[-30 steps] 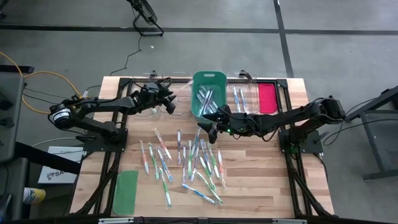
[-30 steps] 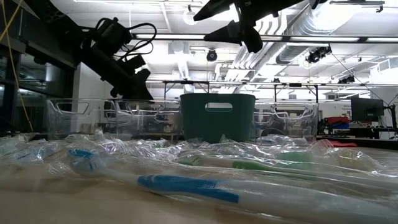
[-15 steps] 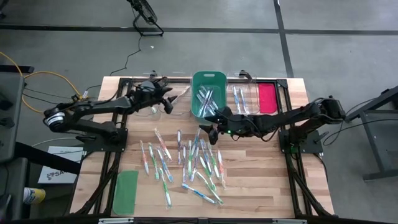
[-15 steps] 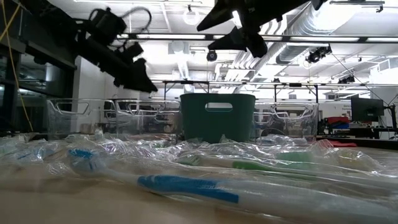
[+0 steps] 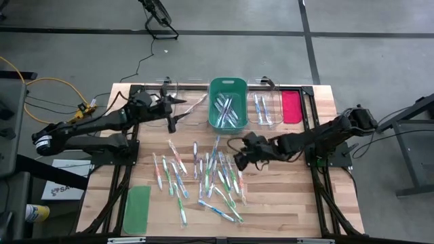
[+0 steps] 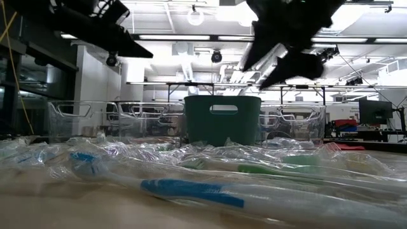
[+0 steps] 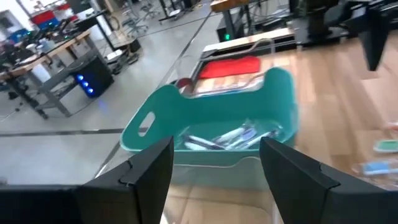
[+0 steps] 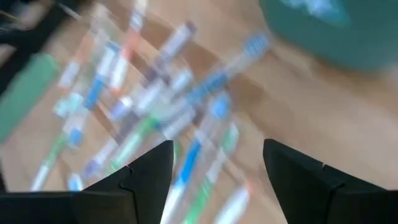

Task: Pick & Place Toothbrushes
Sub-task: Put the orange toothbrush into the middle transparent bin

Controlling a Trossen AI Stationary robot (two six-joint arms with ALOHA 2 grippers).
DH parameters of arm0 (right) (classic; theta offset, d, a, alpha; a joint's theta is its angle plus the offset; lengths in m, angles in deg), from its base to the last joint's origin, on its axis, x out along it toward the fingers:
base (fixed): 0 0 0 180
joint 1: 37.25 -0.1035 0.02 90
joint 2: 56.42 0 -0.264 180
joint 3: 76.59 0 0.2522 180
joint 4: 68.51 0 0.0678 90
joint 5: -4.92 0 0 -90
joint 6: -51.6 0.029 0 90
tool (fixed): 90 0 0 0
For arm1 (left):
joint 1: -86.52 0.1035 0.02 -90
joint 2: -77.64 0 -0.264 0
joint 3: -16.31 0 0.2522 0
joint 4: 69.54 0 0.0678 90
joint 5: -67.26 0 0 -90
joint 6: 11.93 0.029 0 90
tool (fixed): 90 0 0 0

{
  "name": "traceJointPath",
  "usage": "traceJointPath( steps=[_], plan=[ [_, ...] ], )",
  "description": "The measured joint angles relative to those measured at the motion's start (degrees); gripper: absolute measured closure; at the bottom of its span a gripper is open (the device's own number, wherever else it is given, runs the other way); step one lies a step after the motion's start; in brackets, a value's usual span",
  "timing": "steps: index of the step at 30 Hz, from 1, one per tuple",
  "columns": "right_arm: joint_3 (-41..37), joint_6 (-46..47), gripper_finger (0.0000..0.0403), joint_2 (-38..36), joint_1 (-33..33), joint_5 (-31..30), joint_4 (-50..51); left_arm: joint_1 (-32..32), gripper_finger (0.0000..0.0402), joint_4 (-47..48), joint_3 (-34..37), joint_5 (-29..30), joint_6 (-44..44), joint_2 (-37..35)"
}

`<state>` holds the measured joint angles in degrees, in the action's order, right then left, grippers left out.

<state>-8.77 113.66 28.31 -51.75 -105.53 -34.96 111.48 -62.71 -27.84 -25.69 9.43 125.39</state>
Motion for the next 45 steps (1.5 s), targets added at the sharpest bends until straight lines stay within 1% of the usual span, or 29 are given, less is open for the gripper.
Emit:
traceJointPath(
  steps=[3,6,11,16,19,23,27,29,31,41,43,45],
  plan=[
    [0.0,7.1,0.016,0.0,-2.6,-1.0,4.7,-2.4,0.0169,0.3,0.0,1.4,0.1,-0.3],
    [0.0,10.8,0.016,1.3,-5.2,-2.6,4.9,-4.3,0.0169,0.4,0.0,2.7,1.4,-0.2],
    [0.0,12.3,0.016,7.3,-8.3,-3.5,2.2,-6.0,0.0169,1.2,0.0,5.3,2.8,-0.2],
    [0.0,12.3,0.016,14.0,-9.4,-3.6,-3.8,-5.9,0.0169,1.1,0.0,5.5,2.8,-0.2],
    [0.0,13.0,0.016,17.0,-9.6,-3.6,-5.2,-5.9,0.0169,1.1,0.0,5.5,2.8,-0.2],
    [0.0,14.6,0.016,19.4,-9.5,-3.8,-5.0,-5.9,0.0169,1.4,0.0,5.5,2.8,-0.2],
    [0.0,14.8,0.0165,19.8,-9.6,-4.9,-4.8,-5.9,0.0169,1.7,0.0,5.5,2.7,-0.2],
    [0.0,14.8,0.0177,19.8,-9.5,-5.2,-4.4,-5.9,0.0169,2.2,0.0,5.5,2.5,-0.2],
    [0.0,14.9,0.0198,19.8,-9.4,-5.0,-3.8,-5.9,0.0169,2.5,0.0,5.6,2.4,-0.2],
    [0.0,14.8,0.0352,19.8,-9.4,-4.7,-2.1,-5.9,0.0169,3.6,0.0,5.6,2.4,-0.2],
    [0.0,14.7,0.0377,19.8,-9.4,-4.2,-2.1,-5.9,0.0169,3.8,0.0,5.6,2.4,-0.2],
    [0.0,14.3,0.0387,19.2,-9.4,-3.4,-1.8,-5.9,0.0169,3.8,0.0,5.6,2.4,-0.2]
  ],
)
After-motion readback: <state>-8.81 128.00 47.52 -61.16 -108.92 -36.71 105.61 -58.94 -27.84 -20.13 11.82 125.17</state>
